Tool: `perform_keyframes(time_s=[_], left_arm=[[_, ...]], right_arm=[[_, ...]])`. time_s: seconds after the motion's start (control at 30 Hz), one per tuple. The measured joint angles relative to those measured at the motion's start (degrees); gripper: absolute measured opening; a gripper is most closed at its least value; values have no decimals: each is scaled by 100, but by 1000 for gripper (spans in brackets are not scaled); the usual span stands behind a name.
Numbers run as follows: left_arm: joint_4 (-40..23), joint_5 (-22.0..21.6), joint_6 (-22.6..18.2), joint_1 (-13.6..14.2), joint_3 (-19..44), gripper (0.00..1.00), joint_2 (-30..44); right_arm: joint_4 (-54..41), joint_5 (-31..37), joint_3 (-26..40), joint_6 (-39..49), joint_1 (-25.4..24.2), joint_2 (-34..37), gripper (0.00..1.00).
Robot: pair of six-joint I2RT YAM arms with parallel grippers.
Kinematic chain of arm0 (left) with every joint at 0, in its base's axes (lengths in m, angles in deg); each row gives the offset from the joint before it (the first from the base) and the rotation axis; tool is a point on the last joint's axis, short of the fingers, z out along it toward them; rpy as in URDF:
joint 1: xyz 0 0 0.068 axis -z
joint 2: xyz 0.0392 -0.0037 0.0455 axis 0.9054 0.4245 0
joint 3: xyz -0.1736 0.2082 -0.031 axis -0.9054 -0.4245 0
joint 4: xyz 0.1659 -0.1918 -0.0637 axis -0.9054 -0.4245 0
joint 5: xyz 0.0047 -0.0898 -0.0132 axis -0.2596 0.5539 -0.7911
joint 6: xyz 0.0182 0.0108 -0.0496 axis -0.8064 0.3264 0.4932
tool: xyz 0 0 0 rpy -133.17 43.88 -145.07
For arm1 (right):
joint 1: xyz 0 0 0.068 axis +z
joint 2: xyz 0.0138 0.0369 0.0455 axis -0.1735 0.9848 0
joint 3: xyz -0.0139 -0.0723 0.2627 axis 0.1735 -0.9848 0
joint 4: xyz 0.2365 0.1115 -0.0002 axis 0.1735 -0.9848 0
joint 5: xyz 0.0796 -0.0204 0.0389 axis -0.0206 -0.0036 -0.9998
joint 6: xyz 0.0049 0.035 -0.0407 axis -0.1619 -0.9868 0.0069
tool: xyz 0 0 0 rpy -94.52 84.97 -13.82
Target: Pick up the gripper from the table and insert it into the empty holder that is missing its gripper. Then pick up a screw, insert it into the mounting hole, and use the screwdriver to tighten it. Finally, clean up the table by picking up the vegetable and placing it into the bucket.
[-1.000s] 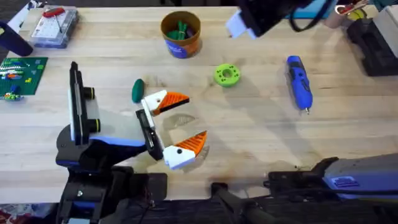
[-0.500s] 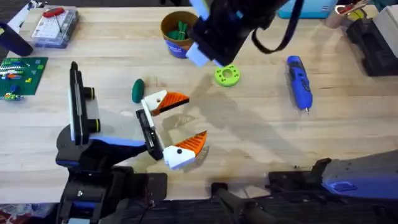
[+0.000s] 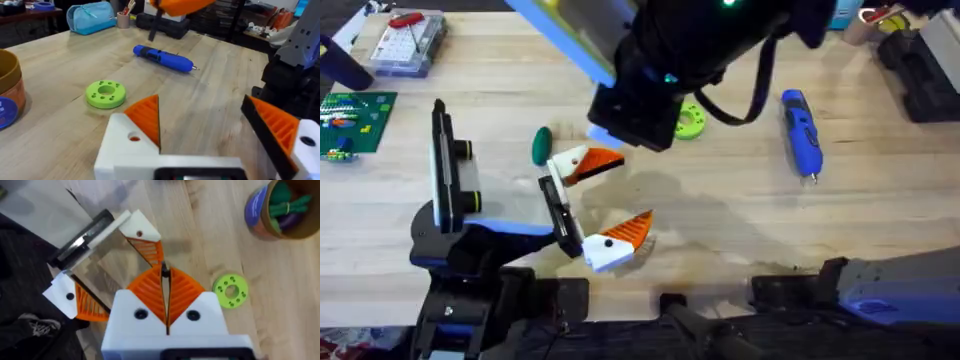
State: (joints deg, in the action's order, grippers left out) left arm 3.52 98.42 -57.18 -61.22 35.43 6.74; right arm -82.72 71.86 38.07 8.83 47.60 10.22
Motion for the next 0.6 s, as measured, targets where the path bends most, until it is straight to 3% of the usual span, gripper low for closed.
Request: perform_keyframes(time_s=[0.6], left_arm=[[0, 0, 0, 0, 0, 991, -2]], right_arm=[[329, -492, 2, 269, 54, 121, 3]])
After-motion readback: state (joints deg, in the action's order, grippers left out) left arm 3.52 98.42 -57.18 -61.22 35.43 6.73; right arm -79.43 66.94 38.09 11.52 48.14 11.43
